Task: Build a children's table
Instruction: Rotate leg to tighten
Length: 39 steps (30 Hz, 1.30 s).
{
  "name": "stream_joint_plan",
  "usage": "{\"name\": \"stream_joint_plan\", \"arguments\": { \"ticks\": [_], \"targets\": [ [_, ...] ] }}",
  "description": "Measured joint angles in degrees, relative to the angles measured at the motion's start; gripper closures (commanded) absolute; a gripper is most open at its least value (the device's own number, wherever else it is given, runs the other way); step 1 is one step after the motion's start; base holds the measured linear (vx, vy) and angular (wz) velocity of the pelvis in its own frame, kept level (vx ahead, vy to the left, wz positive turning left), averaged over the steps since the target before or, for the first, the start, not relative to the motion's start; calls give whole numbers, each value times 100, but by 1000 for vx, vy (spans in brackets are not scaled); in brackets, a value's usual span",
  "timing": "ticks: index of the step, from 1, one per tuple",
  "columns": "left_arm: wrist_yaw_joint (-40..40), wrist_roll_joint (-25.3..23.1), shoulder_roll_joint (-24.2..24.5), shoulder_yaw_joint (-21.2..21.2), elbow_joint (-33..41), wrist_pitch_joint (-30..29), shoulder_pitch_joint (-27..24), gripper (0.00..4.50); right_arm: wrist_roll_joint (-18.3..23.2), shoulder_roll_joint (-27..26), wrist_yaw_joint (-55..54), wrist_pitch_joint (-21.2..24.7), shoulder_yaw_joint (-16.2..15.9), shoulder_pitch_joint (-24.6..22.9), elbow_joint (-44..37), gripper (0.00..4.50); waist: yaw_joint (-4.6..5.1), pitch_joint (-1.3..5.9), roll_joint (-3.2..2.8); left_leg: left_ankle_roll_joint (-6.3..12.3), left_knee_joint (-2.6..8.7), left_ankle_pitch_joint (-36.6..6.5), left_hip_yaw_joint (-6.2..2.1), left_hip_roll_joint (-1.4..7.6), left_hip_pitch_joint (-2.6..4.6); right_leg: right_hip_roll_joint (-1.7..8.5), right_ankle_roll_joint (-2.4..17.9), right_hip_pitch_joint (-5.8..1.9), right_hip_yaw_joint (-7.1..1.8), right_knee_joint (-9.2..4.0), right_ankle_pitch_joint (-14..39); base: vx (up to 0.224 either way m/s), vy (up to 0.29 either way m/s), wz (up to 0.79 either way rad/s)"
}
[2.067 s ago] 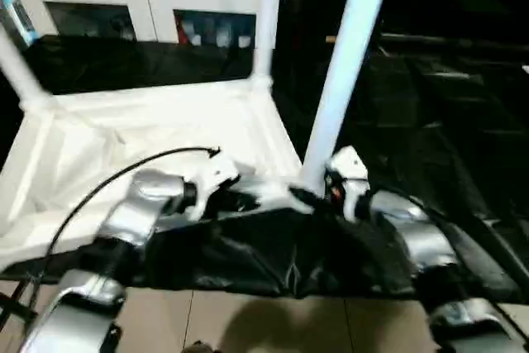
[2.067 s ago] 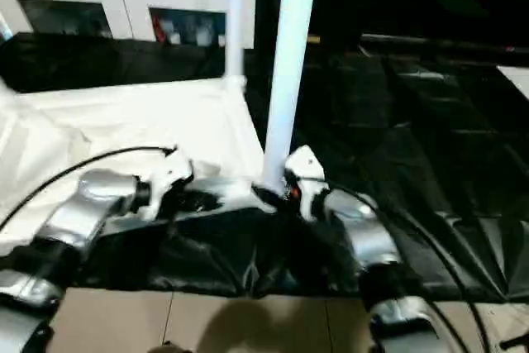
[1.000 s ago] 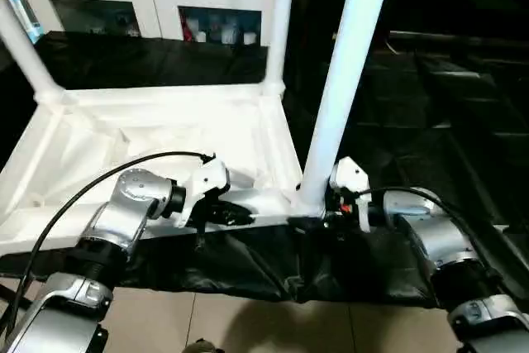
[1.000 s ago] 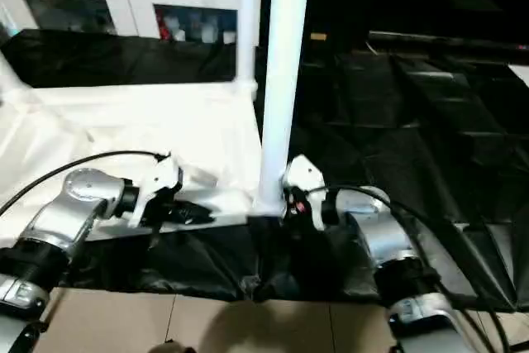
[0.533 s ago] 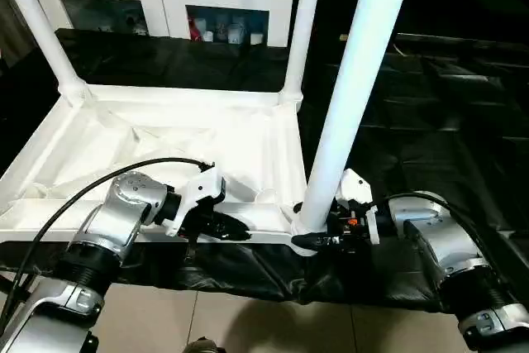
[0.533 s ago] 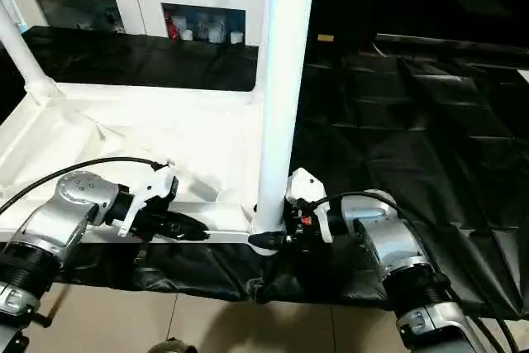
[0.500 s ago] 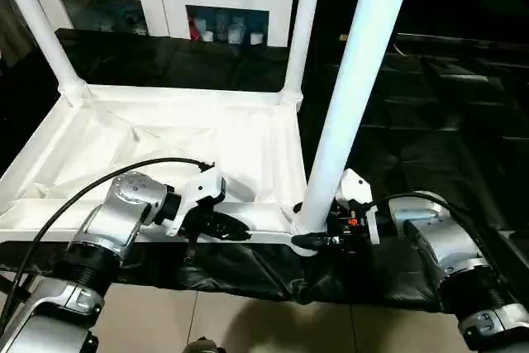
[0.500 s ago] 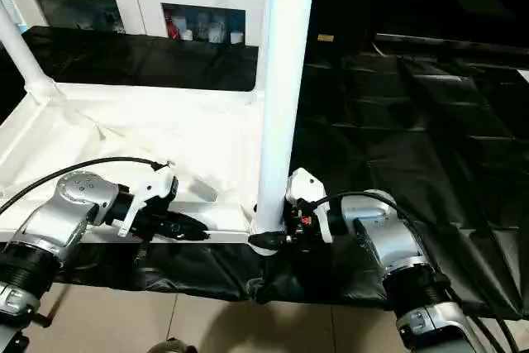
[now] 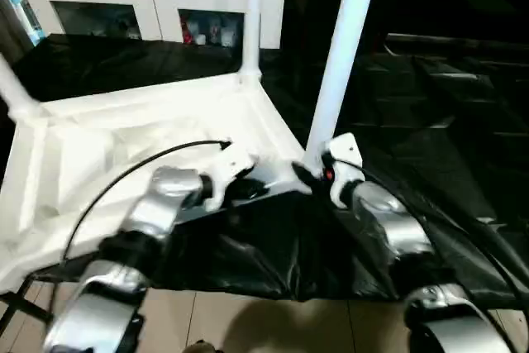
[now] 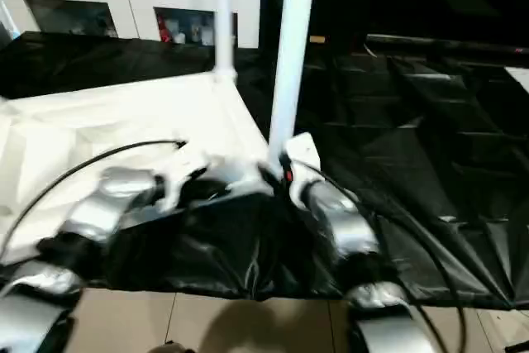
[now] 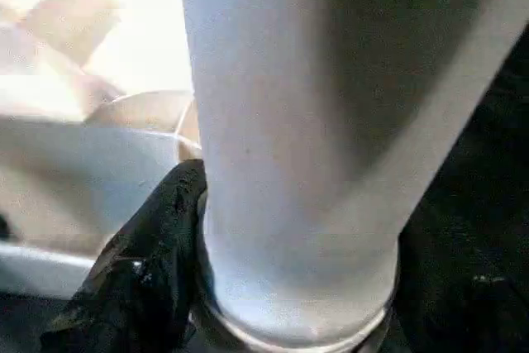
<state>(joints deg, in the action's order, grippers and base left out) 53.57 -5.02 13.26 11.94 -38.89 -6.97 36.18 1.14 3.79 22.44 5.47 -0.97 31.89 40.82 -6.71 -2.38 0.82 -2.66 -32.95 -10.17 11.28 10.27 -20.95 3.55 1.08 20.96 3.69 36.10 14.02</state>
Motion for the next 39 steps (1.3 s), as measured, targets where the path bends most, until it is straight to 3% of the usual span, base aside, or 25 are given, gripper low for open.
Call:
{"name": "stream_joint_plan", "arguments": {
  "ticks": [1, 3, 4, 6, 10, 15, 23, 24, 32, 39],
  "targets": [
    [0, -2, -1, -1, -3, 4, 2, 450, -9, -10, -17, -17, 3, -1, 2, 108, -1, 0, -1, 0, 0, 0, 0, 0, 0, 0, 0, 1, 0, 0, 0, 0, 0, 0],
    [50, -4, 4, -1, -2, 24, 1, 450, -58, -29, 3, -64, 1, -4, 6, 108, 1, -3, -3, 0, 0, 1, 0, 0, -2, 0, 0, 2, 1, 0, 0, 0, 0, 0],
    [82, -4, 12, -4, -2, 27, 1, 450, -78, -38, 33, -74, 0, -6, 5, 79, 9, -3, -4, 0, 0, 1, 0, 0, -2, 0, -1, 3, 0, 0, -1, 0, 0, 0],
    [198, 9, 87, 2, 33, 67, -19, 450, -88, -12, 190, -92, -23, -7, -12, 66, 24, -5, -1, 1, 1, 0, 0, 0, -6, 0, -1, 6, 0, -2, 0, 0, 0, 0],
    [615, 44, 321, 17, 165, 169, -90, 450, -76, 232, 1037, -106, -228, -38, -148, 66, 37, -6, 0, 4, 12, -3, 1, 4, -13, -4, -5, 19, 4, -5, 4, 0, 0, 0],
    [1478, 254, 668, 33, 437, 317, -318, 450, 172, 934, 2858, -67, -643, -300, -658, 66, 5, -6, 1, 18, 14, -9, 3, 7, -22, -5, -1, 27, 11, -5, 17, 0, 0, 0],
    [2380, 517, 963, 88, 709, 113, -502, 450, 453, 1471, 4439, 50, -943, -538, -1165, 66, -13, -9, 6, 17, 9, -9, 5, 7, -25, -3, -1, 29, 10, -1, 17, 0, 0, 0],
    [2453, 533, 986, 98, 739, 103, -524, 450, 492, 1524, 4569, 91, -989, -541, -1204, 88, -19, -9, 7, 17, 9, -9, 5, 7, -24, -3, 0, 28, 10, -1, 17, 0, 0, 0],
    [2872, 622, 1142, 138, 901, 50, -618, 450, 593, 1678, 5133, 308, -1091, -706, -1540, 142, -149, -13, 19, 17, 9, -9, 6, 8, -26, -4, 0, 33, 10, 1, 17, 0, 0, 0],
    [2531, 518, 1100, 75, 855, 110, -632, 450, 512, 1466, 4570, 219, -982, -749, -1439, 177, -141, -6, 33, 13, 8, -5, 6, 11, -13, -5, -1, 28, 10, 11, 17, 0, 0, 0]
  ]
}}
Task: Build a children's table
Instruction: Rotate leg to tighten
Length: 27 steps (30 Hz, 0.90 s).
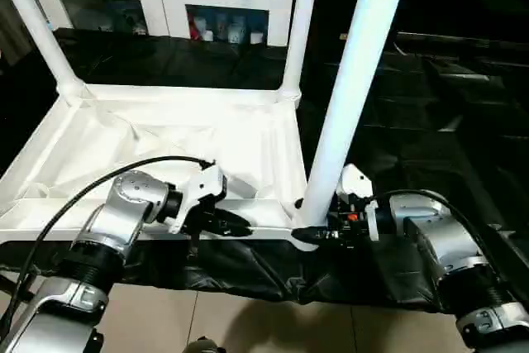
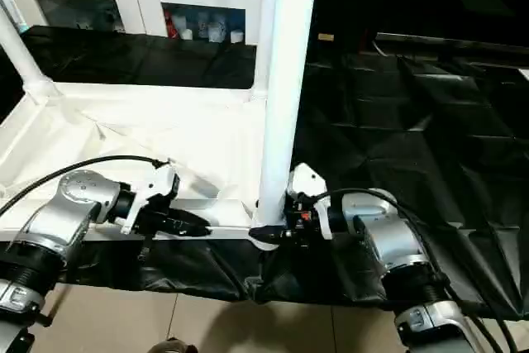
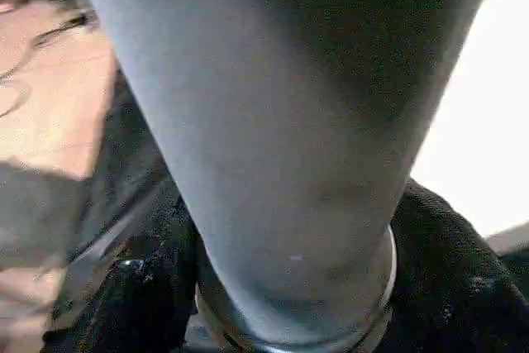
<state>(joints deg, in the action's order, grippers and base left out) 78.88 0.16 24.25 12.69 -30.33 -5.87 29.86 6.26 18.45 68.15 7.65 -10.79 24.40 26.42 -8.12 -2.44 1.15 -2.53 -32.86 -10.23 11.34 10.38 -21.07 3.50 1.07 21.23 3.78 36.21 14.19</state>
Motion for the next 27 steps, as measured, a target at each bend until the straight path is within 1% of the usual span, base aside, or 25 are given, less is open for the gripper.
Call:
{"name": "stream_joint_plan", "arguments": {
  "ticks": [2, 5, 8, 11, 12, 14, 15, 16, 18, 19, 20, 21, 25, 27],
  "targets": [
    [-341, -92, -89, -62, -76, 21, 14, 450, -126, -226, -555, -74, 145, 40, 181, 179, 14, 5, 11, -5, -1, 3, -1, 1, 18, 0, 0, -16, 0, 2, 0, 0, 0, 0],
    [-971, -267, -354, -107, -332, 4, 192, 450, -282, -603, -1706, -152, 385, 233, 639, 180, 48, 5, 19, -14, -2, 8, 1, 0, 48, 3, 1, -42, -5, -5, -2, 0, 0, 0],
    [-1608, -420, -647, -157, -516, -26, 325, 450, -373, -1005, -2891, -170, 658, 454, 1044, 180, 129, 6, 21, -18, -2, 10, 2, -4, 54, 6, 2, -46, -9, -7, -5, 0, 0, 0],
    [-2039, -510, -830, -168, -631, -35, 415, 450, -438, -1327, -3790, -266, 831, 581, 1279, 180, 140, 7, 4, -19, 2, 9, 2, -5, 54, 6, 3, -46, -9, -6, -8, 0, 0, 0],
    [-2147, -536, -882, -169, -642, -35, 432, 450, -450, -1383, -4030, -285, 847, 612, 1317, 180, 137, 7, -2, -19, 8, 8, 2, -7, 53, 6, 3, -45, -9, -6, -8, 0, 0, 0],
    [-2329, -594, -982, -188, -663, -35, 454, 450, -476, -1547, -4334, -356, 1014, 699, 1464, 180, 134, 10, -15, -19, 20, 8, 2, -8, 50, 6, 2, -38, -8, -8, -7, 0, 0, 0],
    [-2362, -616, -1016, -202, -663, -35, 454, 450, -475, -1560, -4384, -391, 1040, 704, 1487, 124, 130, 10, -21, -19, 22, 8, 2, -8, 47, 6, 0, -37, -8, -10, -6, 0, 0, 0],
    [-2362, -618, -1024, -208, -662, -34, 454, 450, -460, -1561, -4387, -404, 1050, 704, 1488, 110, 127, 9, -25, -19, 24, 8, 2, -9, 46, 6, 0, -35, -7, -11, -6, 0, 0, 0],
    [-2332, -618, -1027, -216, -658, -33, 454, 450, -422, -1597, -4361, -407, 1073, 704, 1490, 108, 131, 8, -29, -19, 25, 8, 2, -8, 44, 6, 0, -33, -7, -11, -5, 0, 0, 0],
    [-2312, -618, -1027, -216, -657, -33, 454, 450, -415, -1603, -4344, -407, 1076, 704, 1490, 81, 134, 7, -30, -19, 24, 8, 2, -9, 43, 6, -1, -33, -7, -11, -5, 0, 0, 0],
    [-2282, -618, -1022, -219, -654, -33, 453, 450, -420, -1598, -4309, -416, 1078, 703, 1491, 68, 140, 7, -30, -19, 24, 8, 3, -9, 42, 6, -1, -33, -8, -12, -6, 0, 0, 0],
    [-2243, -615, -1010, -220, -644, -33, 452, 450, -435, -1575, -4234, -443, 1074, 698, 1490, 68, 144, 7, -30, -19, 24, 8, 2, -9, 40, 6, -1, -32, -8, -14, -6, 0, 0, 0],
    [-1865, -523, -871, -219, -544, -18, 411, 450, -416, -1274, -3330, -595, 948, 598, 1387, 64, 144, 5, -32, -15, 25, 5, 2, -8, 10, 5, -1, -9, -3, -21, -5, 0, 0, 0],
    [-1570, -442, -756, -215, -454, -12, 354, 450, -396, -1075, -2797, -602, 802, 515, 1225, 64, 129, 5, -33, -12, 27, 5, 1, -5, 1, 3, 1, 0, 2, -20, -3, 0, 0, 0]
  ]
}}
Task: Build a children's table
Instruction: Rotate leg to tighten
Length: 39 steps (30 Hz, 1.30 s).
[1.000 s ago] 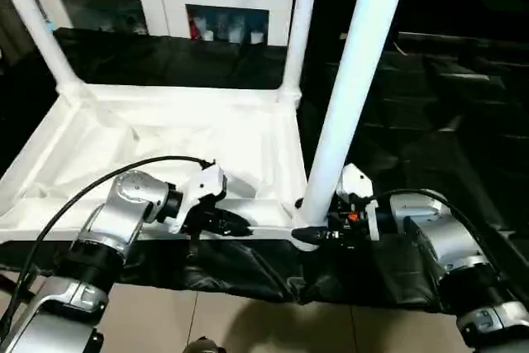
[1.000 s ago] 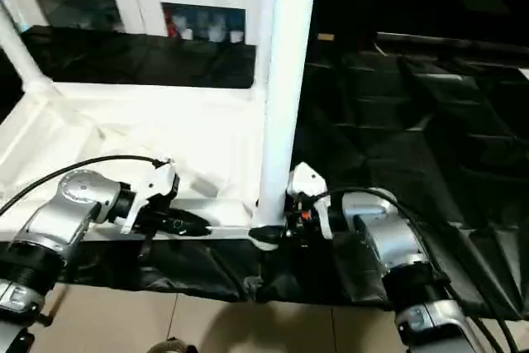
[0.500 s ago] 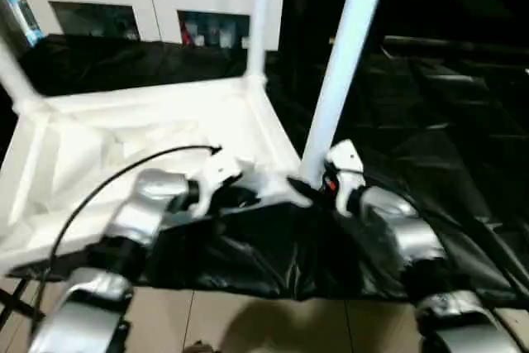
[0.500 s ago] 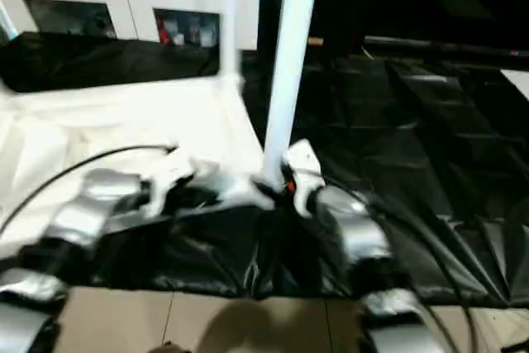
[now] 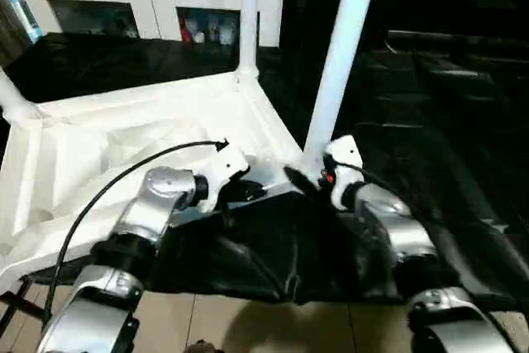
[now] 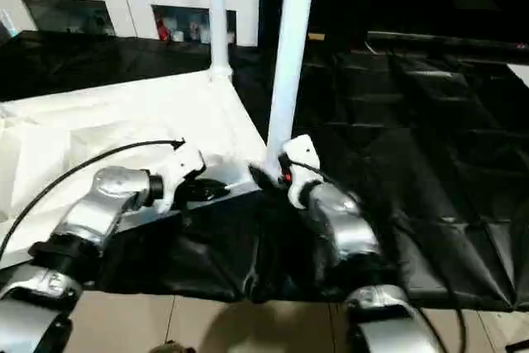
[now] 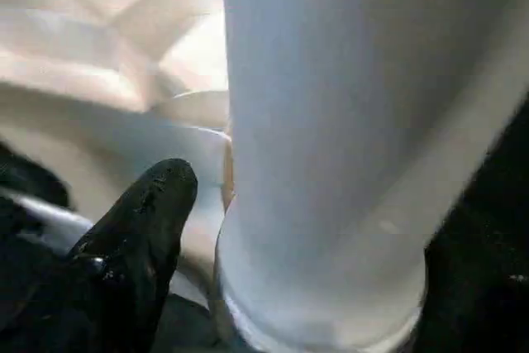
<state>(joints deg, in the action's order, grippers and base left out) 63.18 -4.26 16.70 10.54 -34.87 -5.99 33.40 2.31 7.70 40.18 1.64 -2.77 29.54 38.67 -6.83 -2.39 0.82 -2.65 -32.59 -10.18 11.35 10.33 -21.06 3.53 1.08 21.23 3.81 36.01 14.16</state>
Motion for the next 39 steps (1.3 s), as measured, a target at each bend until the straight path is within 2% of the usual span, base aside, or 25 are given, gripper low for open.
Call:
{"name": "stream_joint_plan", "arguments": {
  "ticks": [3, 7, 12, 17, 23, 26, 29, 32, 39],
  "targets": [
    [531, 122, 199, 10, 123, 7, -94, 450, 171, 345, 954, 30, -251, -147, -272, 64, -44, 0, 0, 6, -4, -1, 0, 3, -11, -1, 1, 11, 2, 2, 0, 0, 0, 0],
    [1081, 254, 415, 59, 174, 7, -147, 450, 294, 713, 1984, 98, -507, -254, -537, 64, -57, -1, 0, 8, -11, -4, 1, 3, -13, 0, 1, 12, 2, 3, 0, 0, 0, 0],
    [1556, 358, 584, 144, 258, -36, -188, 450, 404, 978, 2774, 310, -672, -281, -745, 96, -93, -3, 2, 7, -13, -4, 1, 4, -13, 0, 1, 13, 1, 7, 0, 0, 0, 0],
    [1916, 458, 752, 174, 369, -163, -237, 450, 443, 1091, 3219, 446, -829, -309, -956, 137, -130, -3, 2, 13, -13, 0, 1, 7, -22, -3, 2, 25, 2, 10, 1, 0, 0, 0],
    [1944, 456, 754, 168, 374, -158, -249, 450, 466, 1098, 3218, 482, -830, -414, -1079, 172, -150, -2, 4, 16, -19, 2, 1, 7, -24, -2, 2, 24, 2, 11, 0, 0, 0, 0],
    [1525, 379, 642, 149, 355, -99, -258, 450, 369, 968, 2736, 442, -649, -487, -1039, 178, -162, -1, 5, 7, -23, 0, 1, 7, -17, -2, 3, 19, 2, 20, -1, 0, 0, 0],
    [1096, 212, 464, 95, 287, -85, -241, 450, 288, 765, 2080, 397, -461, -476, -860, 182, -131, 1, 9, 4, -25, 0, 0, 7, 19, -2, 3, -17, -1, 18, -2, 0, 0, 0],
    [448, 63, 159, 39, 81, -108, -128, 450, 105, 424, 901, 289, -246, -356, -506, 183, -105, 6, 16, -1, -26, 2, 2, 6, 57, 0, 2, -50, -8, 13, -1, 0, 0, 0],
    [-569, -137, -280, -5, -97, -232, 34, 450, -100, -309, -1224, 306, 133, -2, 29, 183, -42, 11, 11, -9, -15, 5, 3, 2, 67, 0, 1, -53, -12, 15, -4, 0, 0, 0]
  ]
}}
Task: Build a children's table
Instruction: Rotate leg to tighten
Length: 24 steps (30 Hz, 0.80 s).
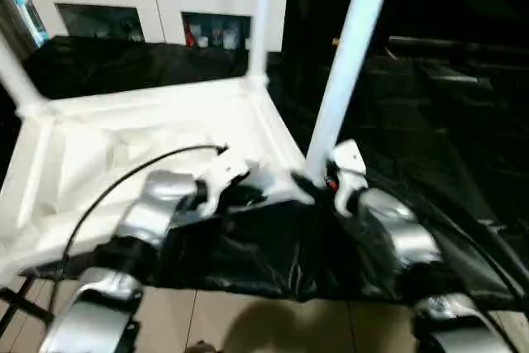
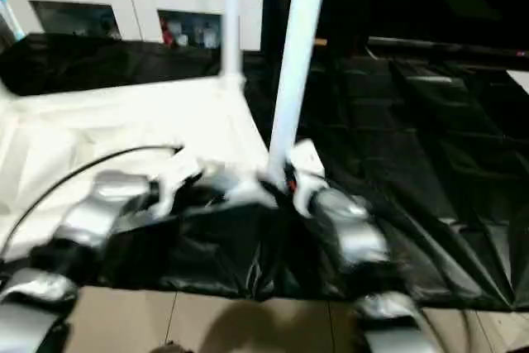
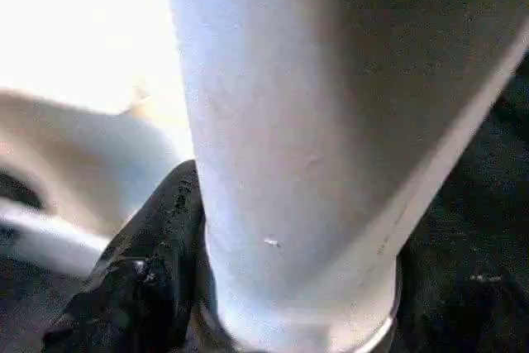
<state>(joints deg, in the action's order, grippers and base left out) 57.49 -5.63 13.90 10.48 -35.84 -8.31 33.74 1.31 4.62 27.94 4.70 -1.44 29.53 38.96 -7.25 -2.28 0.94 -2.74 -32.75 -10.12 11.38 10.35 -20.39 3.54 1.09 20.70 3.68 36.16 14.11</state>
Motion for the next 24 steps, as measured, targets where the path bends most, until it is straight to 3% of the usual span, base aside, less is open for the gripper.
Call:
{"name": "stream_joint_plan", "arguments": {
  "ticks": [1, 2, 9, 17, 23, 24],
  "targets": [
    [-53, -16, -30, -10, 0, -5, 3, 450, -10, -45, -144, -12, 13, 18, 23, 183, 3, 1, -2, 0, 6, 0, 0, -2, 0, 1, 0, 1, -1, -3, 0, 0, 0, 0],
    [-87, -35, -51, -35, 0, -7, 4, 450, -47, -99, -242, -37, 42, 40, 53, 127, 7, 4, -11, 0, 10, 0, 0, -3, -1, 1, 0, 1, 0, -4, 0, 0, 0, 0],
    [44, -35, -11, -66, -1, 34, 4, 450, -124, -150, -105, -273, 52, 47, 138, 70, 44, 0, -25, 0, 17, 0, 0, -4, -11, 0, -2, 12, 0, -8, 1, 0, 0, 0],
    [1058, 152, 412, -41, 137, 192, -60, 450, 141, 459, 1825, -295, -243, -158, -285, 70, 55, -3, -27, 4, 21, -1, -2, 4, -76, -5, -2, 68, 12, -14, 3, 0, 0, 0],
    [1962, 413, 804, 59, 309, 195, -180, 450, 371, 1130, 3630, -193, -709, -295, -731, 70, 17, -5, -24, 49, -5, 5, -2, 6, -114, -4, 0, 95, 15, -9, 3, 0, 0, 0],
    [2005, 421, 818, 62, 309, 195, -180, 450, 386, 1150, 3724, -166, -717, -295, -744, 93, 10, -5, -24, 49, -8, 5, -2, 7, -115, -4, 0, 96, 15, -7, 3, 0, 0, 0]
  ]
}}
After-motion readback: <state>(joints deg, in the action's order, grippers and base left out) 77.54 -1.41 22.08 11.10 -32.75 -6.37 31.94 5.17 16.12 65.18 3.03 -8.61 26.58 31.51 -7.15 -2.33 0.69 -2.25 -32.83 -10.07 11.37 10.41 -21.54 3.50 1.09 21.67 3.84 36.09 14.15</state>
